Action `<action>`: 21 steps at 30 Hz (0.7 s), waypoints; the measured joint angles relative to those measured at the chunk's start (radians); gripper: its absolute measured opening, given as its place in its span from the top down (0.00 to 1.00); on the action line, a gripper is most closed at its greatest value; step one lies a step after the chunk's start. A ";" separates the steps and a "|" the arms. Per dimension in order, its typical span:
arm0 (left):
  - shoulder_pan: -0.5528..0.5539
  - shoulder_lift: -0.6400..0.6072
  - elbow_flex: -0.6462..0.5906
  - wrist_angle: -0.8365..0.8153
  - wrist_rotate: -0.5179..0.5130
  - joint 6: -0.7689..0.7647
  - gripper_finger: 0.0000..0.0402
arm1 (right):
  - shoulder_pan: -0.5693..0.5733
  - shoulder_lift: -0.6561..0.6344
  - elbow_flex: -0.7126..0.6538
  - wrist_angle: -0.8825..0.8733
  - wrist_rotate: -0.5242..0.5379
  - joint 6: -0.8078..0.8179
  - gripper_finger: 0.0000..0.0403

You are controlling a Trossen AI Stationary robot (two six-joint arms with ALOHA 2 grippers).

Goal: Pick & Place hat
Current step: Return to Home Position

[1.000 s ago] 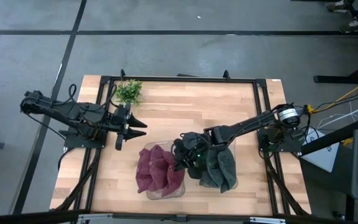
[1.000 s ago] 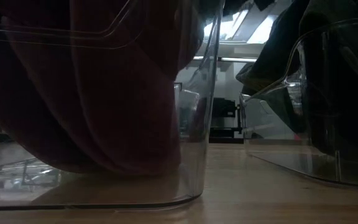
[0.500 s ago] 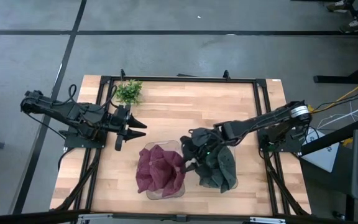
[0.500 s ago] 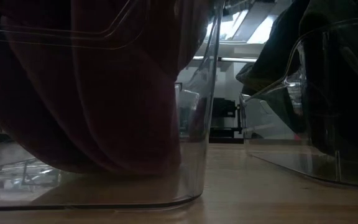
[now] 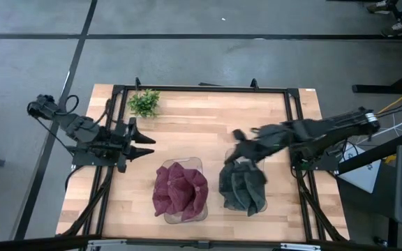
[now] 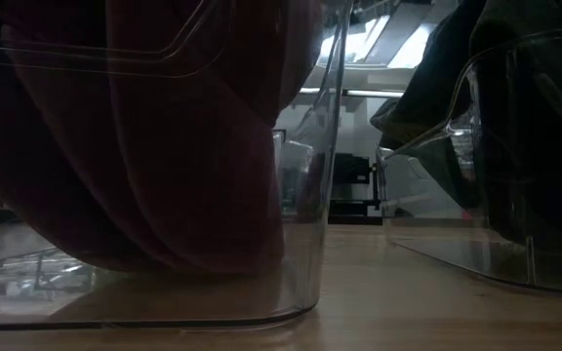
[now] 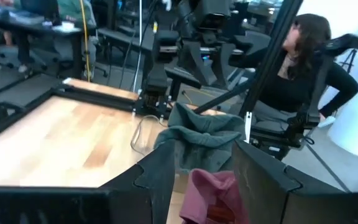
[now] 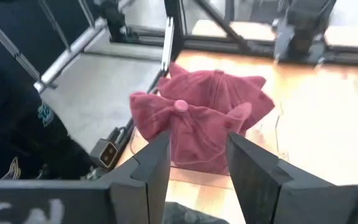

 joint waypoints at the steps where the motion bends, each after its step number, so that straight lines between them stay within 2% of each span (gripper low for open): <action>1: -0.028 -0.005 0.000 0.001 -0.029 0.010 0.62 | 0.009 -0.046 -0.033 0.012 0.019 0.003 0.62; 5: -0.114 -0.011 0.000 0.000 -0.098 0.026 0.62 | 0.060 -0.247 -0.231 0.150 0.114 0.038 0.62; 10: -0.168 -0.013 -0.045 0.075 -0.109 0.022 0.62 | 0.105 -0.500 -0.496 0.320 0.190 0.091 0.62; 15: -0.175 -0.033 -0.221 0.313 -0.082 0.030 0.62 | 0.130 -0.709 -0.697 0.436 0.191 0.139 0.62; 21: -0.169 -0.080 -0.487 0.534 -0.078 -0.042 0.62 | 0.137 -0.933 -0.842 0.439 0.191 0.138 0.62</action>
